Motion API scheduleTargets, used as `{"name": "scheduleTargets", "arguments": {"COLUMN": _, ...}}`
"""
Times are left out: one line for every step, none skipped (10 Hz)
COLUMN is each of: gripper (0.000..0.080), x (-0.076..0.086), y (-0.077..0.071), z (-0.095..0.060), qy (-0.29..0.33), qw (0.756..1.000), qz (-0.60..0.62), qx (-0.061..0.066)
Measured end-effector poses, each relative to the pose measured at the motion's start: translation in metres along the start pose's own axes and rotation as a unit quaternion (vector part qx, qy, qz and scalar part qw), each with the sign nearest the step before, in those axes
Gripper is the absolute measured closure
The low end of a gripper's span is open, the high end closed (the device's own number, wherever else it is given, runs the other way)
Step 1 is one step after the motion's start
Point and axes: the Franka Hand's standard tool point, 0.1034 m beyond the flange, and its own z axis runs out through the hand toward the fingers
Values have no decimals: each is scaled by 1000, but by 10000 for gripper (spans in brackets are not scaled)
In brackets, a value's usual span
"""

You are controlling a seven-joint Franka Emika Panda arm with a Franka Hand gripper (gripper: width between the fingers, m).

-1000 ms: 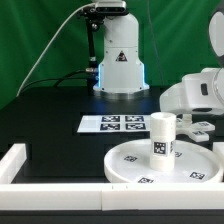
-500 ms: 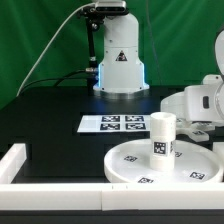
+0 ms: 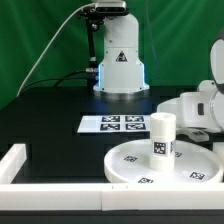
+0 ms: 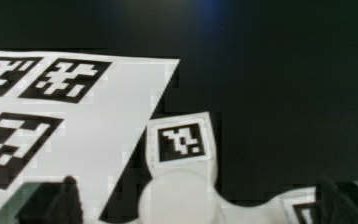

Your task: Assemble round table

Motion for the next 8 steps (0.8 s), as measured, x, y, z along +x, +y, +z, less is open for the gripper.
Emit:
{"name": "scheduleTargets", "arguments": {"gripper": 151, "x": 2, "y": 2, "z": 1, "qy": 2, "qw": 1000, "qz": 1, "qx": 4}}
{"name": "scheduleTargets", "arguments": {"gripper": 151, "x": 2, "y": 3, "z": 1, "qy": 2, "qw": 1000, "qz": 2, "qx": 4}}
{"name": "scheduleTargets", "arguments": {"gripper": 248, "x": 2, "y": 3, "z": 1, "qy": 2, "qw": 1000, "qz": 2, "qx": 5}}
{"name": "scheduleTargets", "arguments": {"gripper": 438, "x": 2, "y": 3, "z": 2, "qy": 2, "qw": 1000, "qz": 2, "qx": 5}}
{"name": "scheduleTargets", "arguments": {"gripper": 438, "x": 2, "y": 3, "z": 2, "qy": 2, "qw": 1000, "qz": 2, "qx": 5}}
{"name": "scheduleTargets", "arguments": {"gripper": 578, "x": 0, "y": 4, "z": 1, "qy": -2, "qw": 1000, "qz": 1, "qx": 5}}
{"name": "scheduleTargets", "arguments": {"gripper": 578, "x": 0, "y": 4, "z": 2, "qy": -3, "qw": 1000, "qz": 1, "qx": 5}}
{"name": "scheduleTargets", "arguments": {"gripper": 578, "x": 0, "y": 4, "z": 2, "qy": -3, "qw": 1000, "qz": 1, "qx": 5}}
